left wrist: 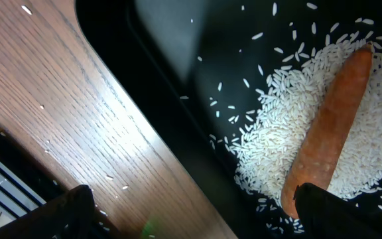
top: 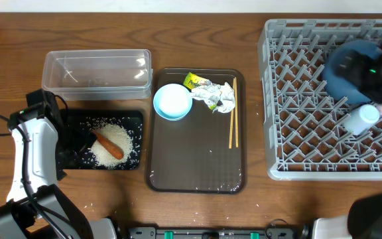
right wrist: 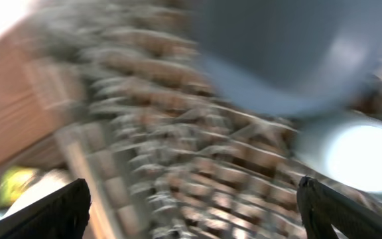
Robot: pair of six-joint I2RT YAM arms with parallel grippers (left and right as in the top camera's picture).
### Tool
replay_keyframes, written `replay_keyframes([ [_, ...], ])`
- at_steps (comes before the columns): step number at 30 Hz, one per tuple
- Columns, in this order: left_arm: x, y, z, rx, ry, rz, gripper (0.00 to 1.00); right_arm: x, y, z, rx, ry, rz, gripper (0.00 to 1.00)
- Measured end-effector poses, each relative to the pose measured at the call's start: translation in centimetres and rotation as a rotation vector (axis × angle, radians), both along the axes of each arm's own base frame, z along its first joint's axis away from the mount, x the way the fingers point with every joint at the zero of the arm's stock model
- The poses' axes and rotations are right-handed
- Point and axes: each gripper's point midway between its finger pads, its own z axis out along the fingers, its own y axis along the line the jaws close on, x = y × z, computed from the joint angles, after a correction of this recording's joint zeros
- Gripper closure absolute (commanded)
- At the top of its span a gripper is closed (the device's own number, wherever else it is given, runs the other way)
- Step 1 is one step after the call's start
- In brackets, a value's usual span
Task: Sort waste into correct bins and load items into the dishwasher rack
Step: 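Move the right gripper to the light blue bowl and grasp it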
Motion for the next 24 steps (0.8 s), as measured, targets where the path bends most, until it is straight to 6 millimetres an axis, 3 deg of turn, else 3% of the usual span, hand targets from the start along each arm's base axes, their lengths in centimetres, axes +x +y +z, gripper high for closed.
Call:
replay_keyframes([
  [2,0.0,0.0,0.0,0.000,0.000,0.000,0.01,0.8,4.8,2.1,-0.018,-0.078,0.146,0.09],
  [4,0.0,0.0,0.0,-0.001,0.000,0.000,0.01,1.1,9.5,3.0,-0.028,-0.121,0.279,0.20],
  [7,0.0,0.0,0.0,0.000,0.000,0.000,0.01,1.2,15.9,2.8,-0.046,-0.148,0.452,0.33],
  [9,0.0,0.0,0.0,-0.001,0.000,0.000,0.01,1.5,19.6,2.0,-0.057,-0.159,0.535,0.32],
  [12,0.0,0.0,0.0,0.000,0.000,0.000,0.01,1.9,25.4,-0.3,-0.069,-0.160,0.651,0.31],
  [18,0.0,0.0,0.0,0.000,0.000,0.000,0.01,1.7,35.5,-7.9,-0.081,-0.124,0.837,0.31],
  [24,0.0,0.0,0.0,0.000,0.000,0.000,0.01,0.3,41.4,-13.9,-0.090,-0.098,0.945,0.32],
])
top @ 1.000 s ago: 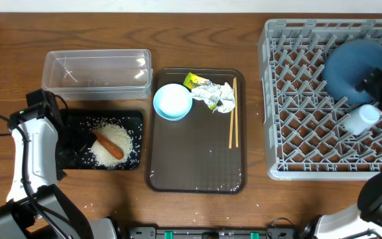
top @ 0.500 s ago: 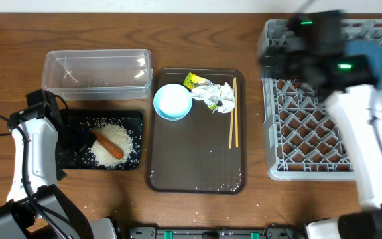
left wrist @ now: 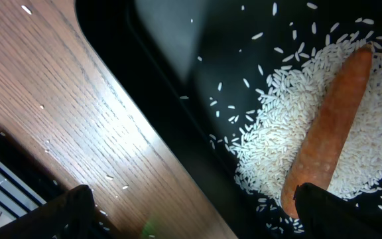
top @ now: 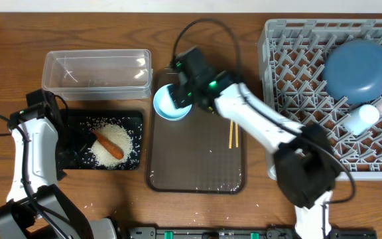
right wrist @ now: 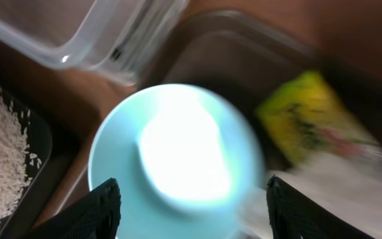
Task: Sort waste into correct bins and load items into the dishwasher rack
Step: 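Move the right gripper to the light blue bowl and grasp it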
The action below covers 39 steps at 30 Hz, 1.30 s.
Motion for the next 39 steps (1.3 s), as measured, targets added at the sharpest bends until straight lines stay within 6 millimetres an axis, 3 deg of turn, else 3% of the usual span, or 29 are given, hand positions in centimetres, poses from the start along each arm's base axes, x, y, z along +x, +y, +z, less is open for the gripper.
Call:
replay_keyframes([
  [3,0.0,0.0,0.0,0.000,0.000,0.000,0.01,-1.2,1.9,-1.5,-0.010,0.005,0.041,0.32],
  [9,0.0,0.0,0.0,0.000,0.000,0.000,0.01,-3.2,3.8,-2.0,-0.033,-0.004,0.085,0.33],
  [15,0.0,0.0,0.0,0.000,0.000,0.000,0.01,-3.9,4.3,-2.7,-0.051,0.000,0.101,0.37],
  [23,0.0,0.0,0.0,0.000,0.000,0.000,0.01,-5.0,4.3,-5.7,-0.106,0.049,0.118,0.42],
  [24,0.0,0.0,0.0,0.000,0.000,0.000,0.01,-5.1,4.3,-6.1,-0.112,0.054,0.120,0.45],
  [27,0.0,0.0,0.0,0.000,0.000,0.000,0.01,-5.4,4.4,-6.5,-0.124,0.051,0.135,0.71],
  [31,0.0,0.0,0.0,0.000,0.000,0.000,0.01,-5.7,4.5,-6.4,-0.131,0.057,0.138,0.96],
  [34,0.0,0.0,0.0,0.000,0.000,0.000,0.01,-5.5,4.2,-5.8,-0.151,0.056,0.130,0.99],
  [39,0.0,0.0,0.0,0.000,0.000,0.000,0.01,-4.9,4.8,-2.8,-0.134,0.037,0.126,0.99],
])
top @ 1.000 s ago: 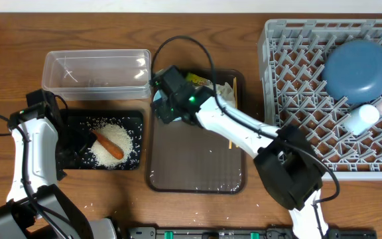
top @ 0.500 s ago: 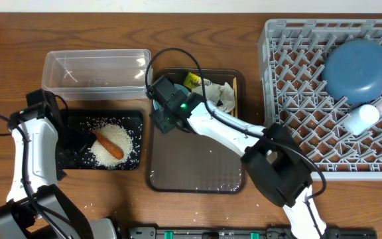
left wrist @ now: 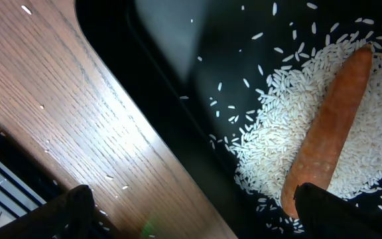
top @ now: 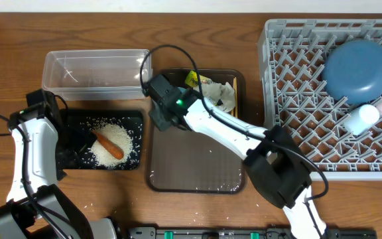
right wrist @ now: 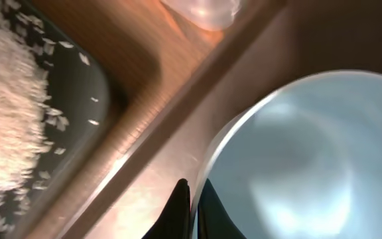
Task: Sort waste into correct bins and load items into the dishwasher rack
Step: 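Move the right gripper to the light blue bowl and grasp it, then carry the light blue bowl with the right gripper into the rack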
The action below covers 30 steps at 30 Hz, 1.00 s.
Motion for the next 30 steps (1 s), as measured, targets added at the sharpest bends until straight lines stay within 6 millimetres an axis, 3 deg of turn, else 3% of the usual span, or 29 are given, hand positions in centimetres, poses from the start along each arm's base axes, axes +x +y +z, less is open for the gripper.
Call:
replay_keyframes([
  [5,0.0,0.0,0.0,0.000,0.000,0.000,0.01,0.1,0.2,4.3,0.035,-0.010,-0.008,0.99],
  [9,0.0,0.0,0.0,0.000,0.000,0.000,0.01,0.2,-1.3,10.8,0.102,-0.046,-0.049,0.99],
  [13,0.0,0.0,0.0,0.000,0.000,0.000,0.01,0.1,-7.0,17.7,0.142,-0.065,-0.148,0.99],
  [16,0.0,0.0,0.0,0.000,0.000,0.000,0.01,0.7,-13.4,21.0,0.138,-0.063,-0.271,0.99],
  [19,0.0,0.0,0.0,0.000,0.000,0.000,0.01,1.7,-20.4,21.8,0.104,-0.035,-0.424,0.99],
  [23,0.0,0.0,0.0,0.000,0.000,0.000,0.01,2.6,-28.2,20.7,0.094,0.072,-0.600,0.99],
  [27,0.0,0.0,0.0,0.000,-0.001,0.000,0.01,3.5,-33.4,20.0,0.204,0.145,-0.667,0.99],
  [30,0.0,0.0,0.0,0.000,0.000,0.000,0.01,3.6,-35.6,19.4,0.332,0.198,-0.661,0.99],
])
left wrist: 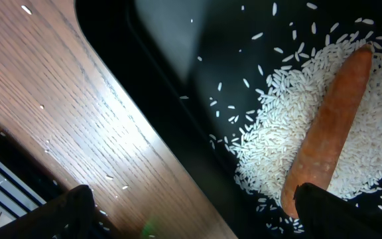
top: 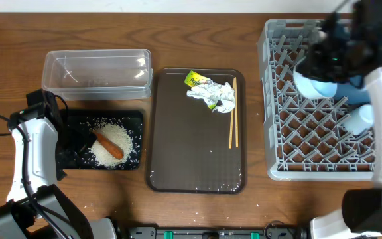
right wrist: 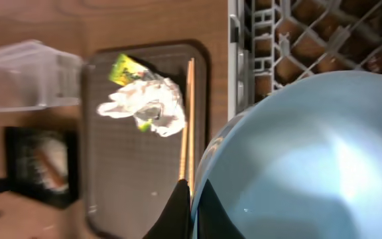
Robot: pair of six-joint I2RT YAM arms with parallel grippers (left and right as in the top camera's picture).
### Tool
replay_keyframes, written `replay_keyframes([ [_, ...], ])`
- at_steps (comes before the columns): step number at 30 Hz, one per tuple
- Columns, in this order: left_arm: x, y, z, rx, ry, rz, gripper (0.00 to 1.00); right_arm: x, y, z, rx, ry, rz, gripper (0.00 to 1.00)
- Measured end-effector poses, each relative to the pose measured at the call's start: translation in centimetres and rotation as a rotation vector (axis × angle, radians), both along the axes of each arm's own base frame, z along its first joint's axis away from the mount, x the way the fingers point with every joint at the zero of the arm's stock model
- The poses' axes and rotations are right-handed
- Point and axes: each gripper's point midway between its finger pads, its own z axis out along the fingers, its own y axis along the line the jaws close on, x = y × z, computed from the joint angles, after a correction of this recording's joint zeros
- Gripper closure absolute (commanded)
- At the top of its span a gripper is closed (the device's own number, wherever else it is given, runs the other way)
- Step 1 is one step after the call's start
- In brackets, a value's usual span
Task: Sort waste into correct bins and load items into the dishwasher rack
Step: 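Carry the light blue bowl with the right gripper into the rack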
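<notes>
My right gripper is shut on the rim of a light blue bowl, which hangs over the left part of the grey dishwasher rack. From overhead the bowl shows beneath the right arm. On the brown tray lie a yellow wrapper, crumpled paper and chopsticks. My left gripper stands open at the edge of the black tray, beside the carrot lying on rice.
A clear plastic bin stands behind the black tray. In the rack lie a white cup and a dark blue bowl, mostly hidden by the right arm.
The right gripper was shut on the bowl's rim at the tray's upper left. It now holds the bowl over the rack, and the bowl's spot on the tray is bare. The left arm is unchanged.
The right gripper was first open over the rack near the dark blue bowl. It was then open above the light blue bowl on the tray, then shut on its rim. The bowl is now over the rack. The left gripper stayed open by the carrot throughout.
</notes>
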Motion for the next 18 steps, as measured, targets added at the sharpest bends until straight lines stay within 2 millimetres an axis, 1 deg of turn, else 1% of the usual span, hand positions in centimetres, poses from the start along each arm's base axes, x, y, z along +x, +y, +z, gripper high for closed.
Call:
replay_keyframes([
  [6,0.0,0.0,0.0,0.000,0.000,0.000,0.01,0.2,-3.4,-2.0,0.242,-0.032,-0.021,0.99],
  [10,0.0,0.0,0.0,0.000,0.000,0.000,0.01,-0.1,-5.2,-4.4,0.361,-0.049,-0.056,0.99],
  [14,0.0,0.0,0.0,0.000,0.000,0.000,0.01,-0.4,-5.9,-6.1,0.453,-0.082,-0.067,0.99],
  [18,0.0,0.0,0.0,0.000,0.000,0.000,0.01,-0.4,-6.0,-6.4,0.542,-0.142,-0.050,0.99],
])
